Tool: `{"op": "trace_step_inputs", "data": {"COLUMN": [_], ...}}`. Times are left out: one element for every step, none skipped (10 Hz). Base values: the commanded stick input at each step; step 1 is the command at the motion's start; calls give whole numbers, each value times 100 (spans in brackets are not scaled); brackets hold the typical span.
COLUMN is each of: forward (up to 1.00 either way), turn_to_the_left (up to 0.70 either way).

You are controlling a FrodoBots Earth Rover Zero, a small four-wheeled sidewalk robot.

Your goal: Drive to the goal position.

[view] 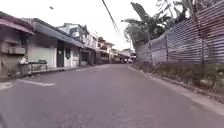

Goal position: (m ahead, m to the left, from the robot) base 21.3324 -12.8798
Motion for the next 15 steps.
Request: {"op": "trace_step_inputs", "data": {"forward": [100,100,100,100,100,100,100,100,100,100,100,100,100,100,100], "turn_to_the_left": [0,-1,-5,-30,0,0,0,0,0,0,0,0,0,0,0]}}
